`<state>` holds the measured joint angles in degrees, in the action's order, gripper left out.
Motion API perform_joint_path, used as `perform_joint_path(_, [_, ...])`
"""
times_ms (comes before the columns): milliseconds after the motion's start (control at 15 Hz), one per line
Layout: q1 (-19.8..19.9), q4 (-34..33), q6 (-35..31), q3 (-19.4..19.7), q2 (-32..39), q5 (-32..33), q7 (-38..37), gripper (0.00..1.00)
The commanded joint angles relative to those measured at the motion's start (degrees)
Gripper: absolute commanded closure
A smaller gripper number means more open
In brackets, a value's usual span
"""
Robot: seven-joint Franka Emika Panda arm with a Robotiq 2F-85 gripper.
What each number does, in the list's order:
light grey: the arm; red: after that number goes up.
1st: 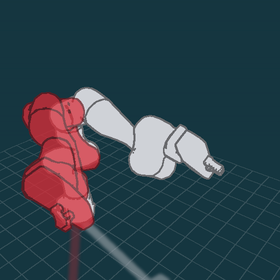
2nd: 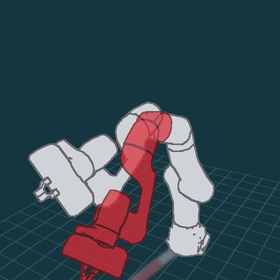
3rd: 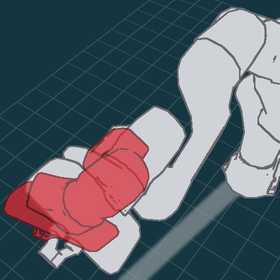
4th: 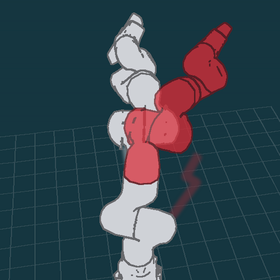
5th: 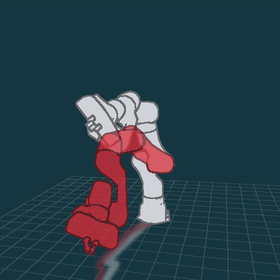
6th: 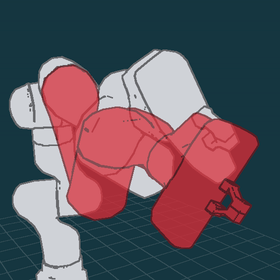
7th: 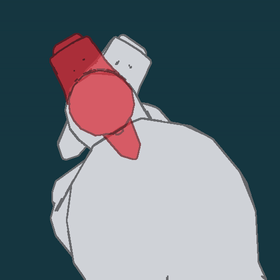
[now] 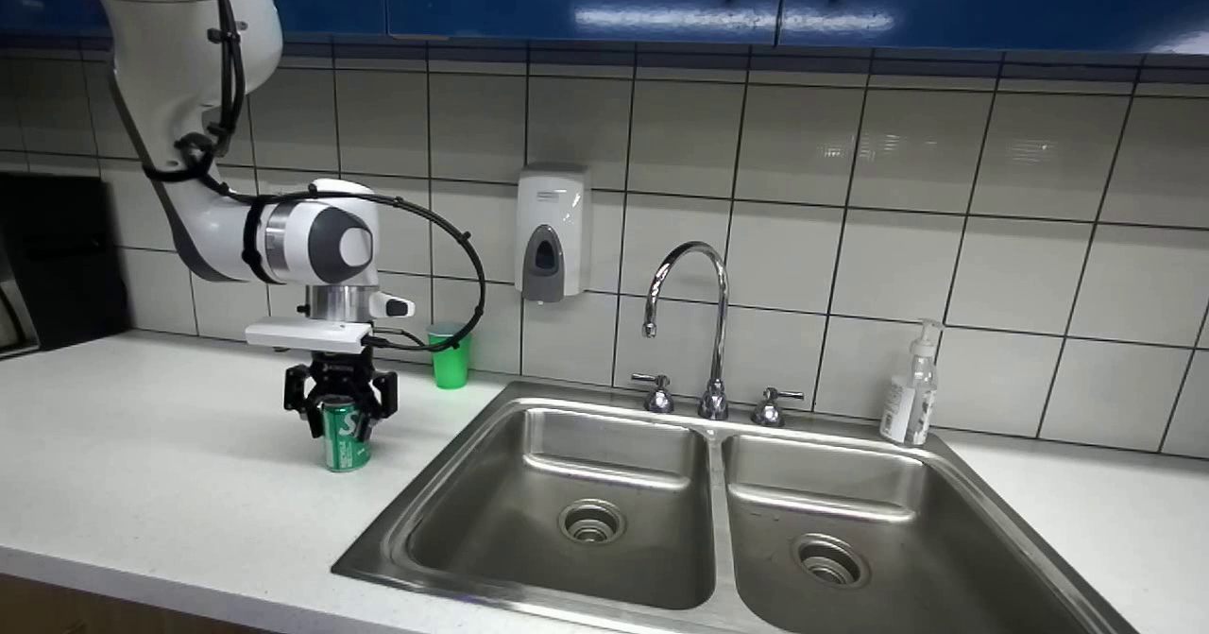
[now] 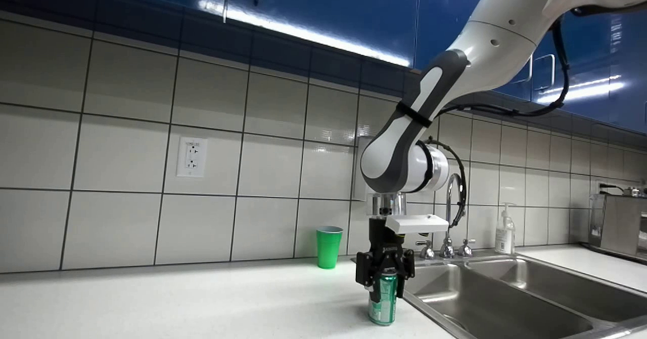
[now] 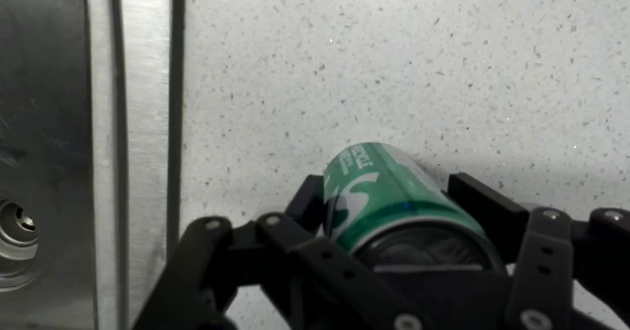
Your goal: Put the green can in the sink on the left.
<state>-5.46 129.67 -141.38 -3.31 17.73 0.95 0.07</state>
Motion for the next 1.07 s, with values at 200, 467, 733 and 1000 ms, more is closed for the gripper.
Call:
perform_joint_path(200, [-0.1, -1.2, -0.2, 0.1, 0.9, 0.9, -1.0, 0.57])
perform_joint_path(467, [0.4, -0.5, 0.0, -0.1, -0.6, 0.0, -0.4, 0.57])
perform_joint_path(733, [0.9, 0.7, 0.1, 0.1, -2.9, -0.3, -0.1, 0.57])
perform_joint_path(1000, [1.4, 2.2, 0.0, 0.4, -5.3, -0.5, 0.1, 0.57])
